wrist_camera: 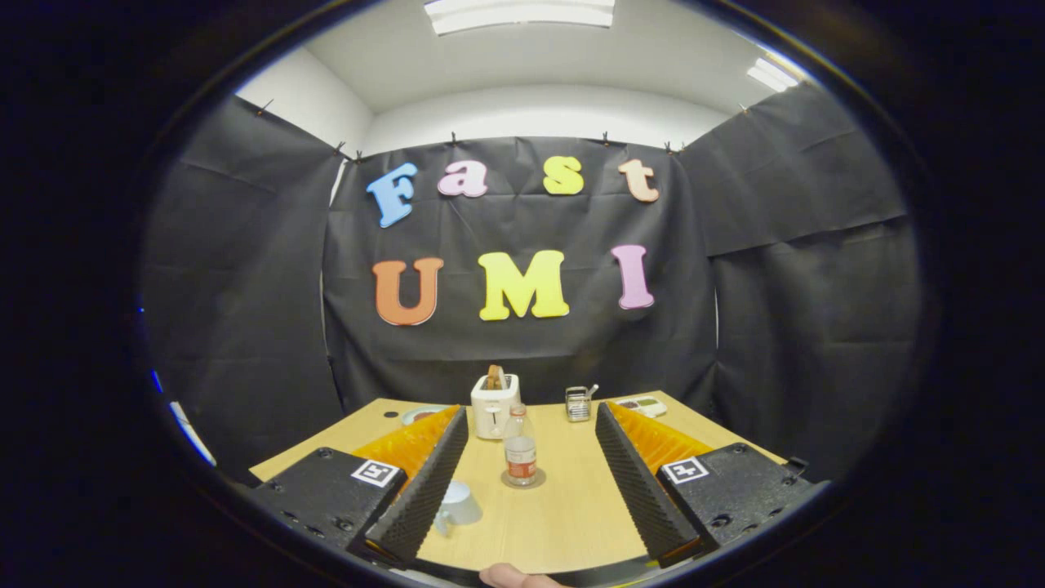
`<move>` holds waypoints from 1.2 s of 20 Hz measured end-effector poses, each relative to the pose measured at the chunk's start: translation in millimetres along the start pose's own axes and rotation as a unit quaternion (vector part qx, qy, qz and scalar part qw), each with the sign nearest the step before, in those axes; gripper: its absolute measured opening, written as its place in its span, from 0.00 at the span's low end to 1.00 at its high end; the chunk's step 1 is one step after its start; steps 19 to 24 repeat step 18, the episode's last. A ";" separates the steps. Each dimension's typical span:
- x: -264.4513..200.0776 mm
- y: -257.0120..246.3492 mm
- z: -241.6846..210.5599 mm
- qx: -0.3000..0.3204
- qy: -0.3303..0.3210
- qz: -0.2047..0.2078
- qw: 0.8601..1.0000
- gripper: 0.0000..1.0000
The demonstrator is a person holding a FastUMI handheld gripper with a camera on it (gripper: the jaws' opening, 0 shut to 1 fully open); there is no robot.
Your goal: Take the bottle from table, then pour the juice into the cup, finally place the bottle on the coaster
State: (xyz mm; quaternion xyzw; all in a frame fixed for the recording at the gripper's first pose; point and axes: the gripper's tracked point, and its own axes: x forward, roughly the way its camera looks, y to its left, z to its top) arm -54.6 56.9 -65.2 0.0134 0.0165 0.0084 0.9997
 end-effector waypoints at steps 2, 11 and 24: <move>-8.3 5.3 11.5 -0.005 -0.004 0.003 1.000 1.00; -28.5 16.1 40.6 -0.018 0.003 0.011 1.000 1.00; -35.2 19.5 44.1 -0.026 -0.003 0.015 1.000 1.00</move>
